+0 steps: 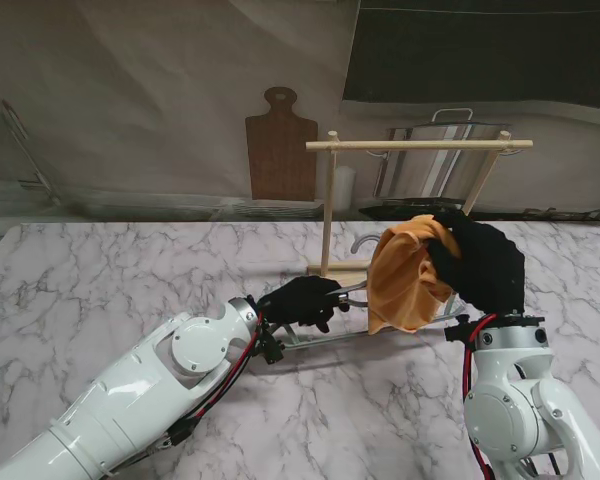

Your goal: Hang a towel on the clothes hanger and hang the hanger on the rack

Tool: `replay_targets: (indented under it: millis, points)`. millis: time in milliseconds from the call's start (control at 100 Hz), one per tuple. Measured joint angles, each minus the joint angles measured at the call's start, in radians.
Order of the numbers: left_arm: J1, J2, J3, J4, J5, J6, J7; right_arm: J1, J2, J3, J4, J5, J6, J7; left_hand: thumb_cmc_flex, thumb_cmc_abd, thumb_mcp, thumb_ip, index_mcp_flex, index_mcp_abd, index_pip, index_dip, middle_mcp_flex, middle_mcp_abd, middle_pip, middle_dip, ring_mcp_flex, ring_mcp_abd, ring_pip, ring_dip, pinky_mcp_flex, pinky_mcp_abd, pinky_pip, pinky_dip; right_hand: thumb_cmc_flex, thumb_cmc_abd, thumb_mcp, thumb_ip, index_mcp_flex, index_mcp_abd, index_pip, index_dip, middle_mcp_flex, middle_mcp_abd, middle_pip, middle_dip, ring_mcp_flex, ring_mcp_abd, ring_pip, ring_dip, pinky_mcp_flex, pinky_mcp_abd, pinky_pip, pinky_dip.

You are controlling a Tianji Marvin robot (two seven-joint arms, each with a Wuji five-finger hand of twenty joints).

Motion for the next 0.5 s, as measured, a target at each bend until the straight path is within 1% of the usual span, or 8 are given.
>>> replay_targets:
  millis: [170, 270, 500]
  points:
    - [0.000, -0.001, 0.002, 0.003, -0.042, 0.005, -0.006, 0.020, 0.000, -0.001, 0.012, 0.002, -0.009, -0.001, 0.000, 0.000, 0.000, 0.000, 0.000, 0.003, -0.001, 0.000, 0.000, 0.001, 0.000, 0.000, 0.000, 0.000, 0.002, 0.000, 0.000, 0.001, 0.000, 0.000, 0.000, 0.001, -0.003, 0.000, 0.000, -0.007, 0.000, 0.013, 0.000, -0.002, 0.000, 0.000, 0.000, 0.000, -0.009, 0.000, -0.002, 0.000, 0.000, 0.000]
    - [0.001, -0.001, 0.002, 0.003, -0.049, 0.005, -0.014, 0.031, 0.000, 0.001, 0.024, 0.002, -0.024, -0.008, 0.000, 0.000, 0.000, 0.000, 0.000, 0.003, -0.001, 0.000, 0.000, 0.001, 0.001, 0.000, 0.000, 0.001, 0.003, 0.000, 0.000, 0.002, 0.000, 0.000, 0.000, 0.002, -0.004, 0.000, 0.000, -0.012, 0.000, 0.015, 0.000, -0.005, 0.000, 0.000, 0.000, 0.000, -0.010, 0.000, -0.009, 0.000, 0.000, 0.000]
    - [-0.001, -0.001, 0.015, 0.007, -0.054, 0.004, -0.025, 0.059, 0.000, 0.007, 0.045, 0.005, -0.024, 0.001, 0.000, 0.000, 0.000, 0.000, 0.000, 0.004, -0.003, 0.000, 0.000, 0.001, 0.001, 0.001, 0.000, 0.002, 0.003, 0.000, 0.000, 0.004, 0.000, 0.000, -0.001, 0.010, -0.009, 0.000, 0.000, -0.013, 0.000, 0.026, 0.000, -0.010, 0.000, 0.001, 0.000, -0.005, -0.010, 0.000, -0.009, 0.000, 0.000, 0.000]
